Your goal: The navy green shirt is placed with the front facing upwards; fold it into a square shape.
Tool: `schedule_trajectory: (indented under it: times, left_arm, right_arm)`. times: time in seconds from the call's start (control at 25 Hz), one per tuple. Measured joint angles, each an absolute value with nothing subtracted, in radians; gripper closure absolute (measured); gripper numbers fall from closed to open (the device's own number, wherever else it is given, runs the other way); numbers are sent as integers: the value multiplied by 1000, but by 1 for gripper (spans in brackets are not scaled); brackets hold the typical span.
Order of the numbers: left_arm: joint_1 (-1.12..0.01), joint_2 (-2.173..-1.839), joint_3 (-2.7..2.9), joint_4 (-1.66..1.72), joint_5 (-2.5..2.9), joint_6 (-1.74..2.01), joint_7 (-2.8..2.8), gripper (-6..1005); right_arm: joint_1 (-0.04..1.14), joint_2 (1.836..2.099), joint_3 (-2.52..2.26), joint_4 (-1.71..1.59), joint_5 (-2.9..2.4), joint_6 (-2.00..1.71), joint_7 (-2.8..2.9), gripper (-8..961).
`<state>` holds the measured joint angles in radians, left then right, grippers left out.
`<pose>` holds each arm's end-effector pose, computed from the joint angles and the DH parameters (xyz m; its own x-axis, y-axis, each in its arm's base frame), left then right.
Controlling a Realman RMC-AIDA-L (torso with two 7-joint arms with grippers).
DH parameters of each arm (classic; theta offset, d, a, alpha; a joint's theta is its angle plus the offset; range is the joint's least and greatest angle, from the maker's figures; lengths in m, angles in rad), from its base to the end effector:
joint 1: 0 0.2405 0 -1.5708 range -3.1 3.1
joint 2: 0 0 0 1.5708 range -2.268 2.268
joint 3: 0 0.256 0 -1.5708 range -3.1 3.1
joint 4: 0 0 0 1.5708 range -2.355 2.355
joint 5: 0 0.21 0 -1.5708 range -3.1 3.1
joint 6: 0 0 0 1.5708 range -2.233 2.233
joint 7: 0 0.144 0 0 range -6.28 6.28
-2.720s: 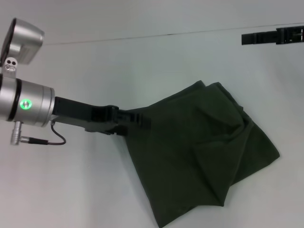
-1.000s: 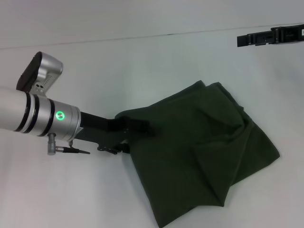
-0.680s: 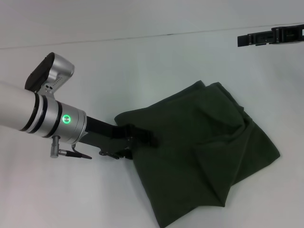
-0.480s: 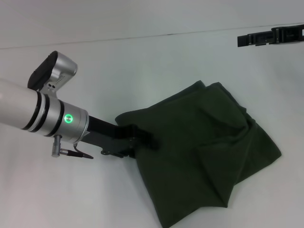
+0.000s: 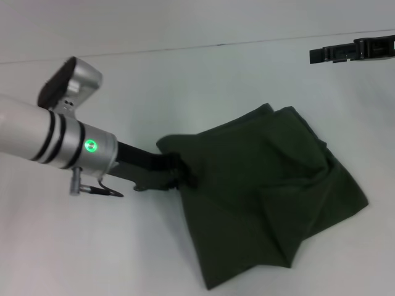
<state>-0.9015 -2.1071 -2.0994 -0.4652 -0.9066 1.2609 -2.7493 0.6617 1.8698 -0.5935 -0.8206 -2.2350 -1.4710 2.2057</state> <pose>-0.1857 0.3759 -0.0892 0.1271 0.9905 0.0518 0.9918 -0.1277 0.0089 0.2692 0.4019 0.1230 0.4882 -0.7224 -0.4897 -0.8707 -0.4413 -0.2170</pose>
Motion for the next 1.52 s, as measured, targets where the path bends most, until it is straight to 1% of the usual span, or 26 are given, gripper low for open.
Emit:
schedule_trajectory:
  times: [0.16, 0.24, 0.4, 0.6, 0.8, 0.92, 1.04, 1.4, 1.52]
  left_arm:
    - [-876, -2097, -2102, -515, -909, 1279, -2756, 807]
    - [-870, -2089, -2102, -530, -907, 1290, -2757, 838]
    - [-861, -2056, -2102, -535, -905, 1294, -2759, 901]
    - [-850, -2008, -2103, -546, -904, 1286, -2768, 909]
    - [-853, -1948, -2103, -543, -902, 1267, -2772, 914]
    - [-853, -1925, -2110, -539, -902, 1257, -2772, 913]
    - [-846, -1922, -2135, -546, -903, 1259, -2740, 915]
    - [-824, -1941, -2150, -562, -850, 1247, -2730, 902]
    - [-792, -1944, -2151, -636, -848, 1234, -2734, 775]
  right_arm:
    - [659, 1870, -594, -821, -2235, -1471, 2216, 40]
    - [658, 1870, -593, -821, -2235, -1471, 2222, 40]
    - [659, 1870, -592, -821, -2235, -1469, 2231, 40]
    - [661, 1870, -592, -821, -2236, -1466, 2243, 40]
    - [670, 1870, -594, -822, -2236, -1465, 2253, 40]
    - [674, 1871, -596, -823, -2236, -1463, 2255, 40]
    - [679, 1872, -596, -821, -2238, -1460, 2255, 41]
    - [678, 1877, -601, -819, -2239, -1460, 2255, 41]
    - [675, 1881, -601, -818, -2239, -1459, 2255, 41]
